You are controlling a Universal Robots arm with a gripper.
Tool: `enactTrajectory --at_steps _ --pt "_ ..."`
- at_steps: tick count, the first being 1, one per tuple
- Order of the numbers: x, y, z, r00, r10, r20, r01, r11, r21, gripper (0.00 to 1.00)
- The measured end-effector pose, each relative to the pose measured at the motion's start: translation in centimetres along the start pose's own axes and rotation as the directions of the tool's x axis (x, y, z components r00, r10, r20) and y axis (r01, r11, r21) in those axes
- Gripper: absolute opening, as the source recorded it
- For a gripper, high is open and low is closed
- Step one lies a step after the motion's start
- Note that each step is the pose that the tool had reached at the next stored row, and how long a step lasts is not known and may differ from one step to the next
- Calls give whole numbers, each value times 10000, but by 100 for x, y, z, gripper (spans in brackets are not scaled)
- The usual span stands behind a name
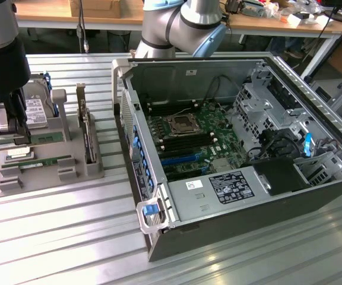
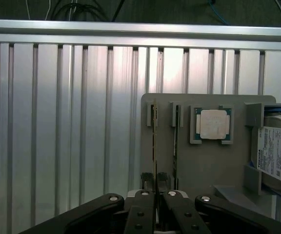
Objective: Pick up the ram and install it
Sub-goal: 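Pick up the ram and move it above insertion slot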
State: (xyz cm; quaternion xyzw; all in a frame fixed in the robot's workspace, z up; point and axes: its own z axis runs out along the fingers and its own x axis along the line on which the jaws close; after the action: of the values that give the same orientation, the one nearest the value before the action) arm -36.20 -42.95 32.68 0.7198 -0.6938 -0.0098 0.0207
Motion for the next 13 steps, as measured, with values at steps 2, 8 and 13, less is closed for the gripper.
enactTrajectory --at_steps 2,8,13 --pt "0 0 -9 10000 0 -1 0 10000 -1 13" --pt "1 2 -42 10000 -1 0 1 10000 0 13" --pt "1 2 -58 10000 0 -1 0 10000 -1 13"
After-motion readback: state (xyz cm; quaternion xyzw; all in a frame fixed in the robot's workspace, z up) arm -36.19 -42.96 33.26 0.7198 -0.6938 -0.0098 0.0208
